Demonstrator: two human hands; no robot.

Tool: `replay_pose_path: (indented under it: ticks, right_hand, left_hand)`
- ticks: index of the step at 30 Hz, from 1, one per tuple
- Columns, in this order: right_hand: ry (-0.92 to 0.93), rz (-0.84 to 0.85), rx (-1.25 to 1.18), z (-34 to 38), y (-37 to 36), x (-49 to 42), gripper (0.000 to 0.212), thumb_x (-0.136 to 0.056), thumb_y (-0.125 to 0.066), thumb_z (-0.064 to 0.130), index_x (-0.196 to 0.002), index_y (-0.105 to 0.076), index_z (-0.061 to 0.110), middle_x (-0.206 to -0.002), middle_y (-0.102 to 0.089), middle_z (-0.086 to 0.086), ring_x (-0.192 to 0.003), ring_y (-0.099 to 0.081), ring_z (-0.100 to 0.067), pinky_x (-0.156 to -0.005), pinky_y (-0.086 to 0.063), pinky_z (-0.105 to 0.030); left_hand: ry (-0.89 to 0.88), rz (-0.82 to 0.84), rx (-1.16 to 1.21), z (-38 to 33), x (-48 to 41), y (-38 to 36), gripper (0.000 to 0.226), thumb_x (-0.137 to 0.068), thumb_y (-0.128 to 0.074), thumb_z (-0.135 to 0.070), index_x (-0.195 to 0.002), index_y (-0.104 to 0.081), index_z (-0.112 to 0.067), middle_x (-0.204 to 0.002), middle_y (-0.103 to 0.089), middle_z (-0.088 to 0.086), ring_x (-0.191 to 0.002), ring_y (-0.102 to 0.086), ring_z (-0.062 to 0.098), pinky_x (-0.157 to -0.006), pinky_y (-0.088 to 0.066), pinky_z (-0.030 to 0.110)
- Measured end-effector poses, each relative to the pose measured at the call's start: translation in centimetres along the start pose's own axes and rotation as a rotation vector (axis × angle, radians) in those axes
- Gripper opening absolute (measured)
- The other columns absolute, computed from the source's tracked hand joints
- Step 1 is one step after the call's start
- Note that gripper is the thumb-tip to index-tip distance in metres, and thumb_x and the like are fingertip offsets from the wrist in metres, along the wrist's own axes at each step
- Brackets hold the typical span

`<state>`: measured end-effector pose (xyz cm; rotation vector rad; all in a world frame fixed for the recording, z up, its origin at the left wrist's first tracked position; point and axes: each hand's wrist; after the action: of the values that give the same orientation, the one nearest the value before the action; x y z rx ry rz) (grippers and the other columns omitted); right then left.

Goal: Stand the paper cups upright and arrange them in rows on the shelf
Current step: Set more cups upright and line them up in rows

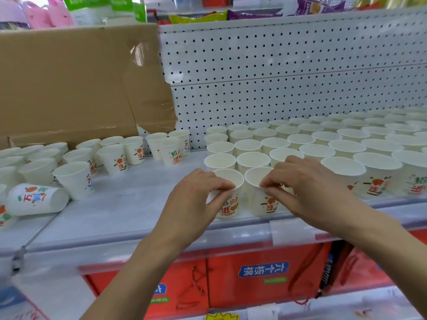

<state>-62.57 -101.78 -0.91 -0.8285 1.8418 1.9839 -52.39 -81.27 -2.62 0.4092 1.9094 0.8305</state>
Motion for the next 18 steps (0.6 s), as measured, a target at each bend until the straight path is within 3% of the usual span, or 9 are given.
replay_pose_path:
  ticks: [10, 18]
  right_hand:
    - [0.01, 0.023, 0.031, -0.77, 0.11, -0.12, 0.011, -0.084, -0.058, 0.031, -0.08, -0.068, 0.03, -0.072, -0.062, 0.014, -0.072, -0.052, -0.017, -0.062, -0.037, -0.032]
    - [0.011, 0.058, 0.04, -1.05, 0.27, 0.07, 0.022, -0.085, -0.049, 0.043, -0.085, -0.068, 0.032, -0.074, -0.06, 0.016, -0.074, -0.052, -0.014, -0.064, -0.036, -0.031]
  left_hand:
    - [0.06, -0.033, -0.011, -0.85, 0.09, -0.61, 0.015, -0.084, -0.073, -0.021, -0.099, -0.075, -0.023, -0.09, -0.07, -0.012, -0.085, -0.056, 0.008, -0.074, -0.047, 0.025]
    - [0.06, -0.059, -0.017, -1.0, 0.27, -1.02, 0.016, -0.086, -0.067, -0.029, -0.1, -0.074, -0.025, -0.092, -0.069, -0.014, -0.086, -0.055, 0.006, -0.074, -0.052, 0.033]
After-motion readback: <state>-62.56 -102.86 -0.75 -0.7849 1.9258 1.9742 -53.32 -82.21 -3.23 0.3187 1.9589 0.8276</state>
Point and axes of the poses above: each hand's wrist, its own x-axis away from the middle knuckle, its own y-axis out of the back of the hand, z = x × y
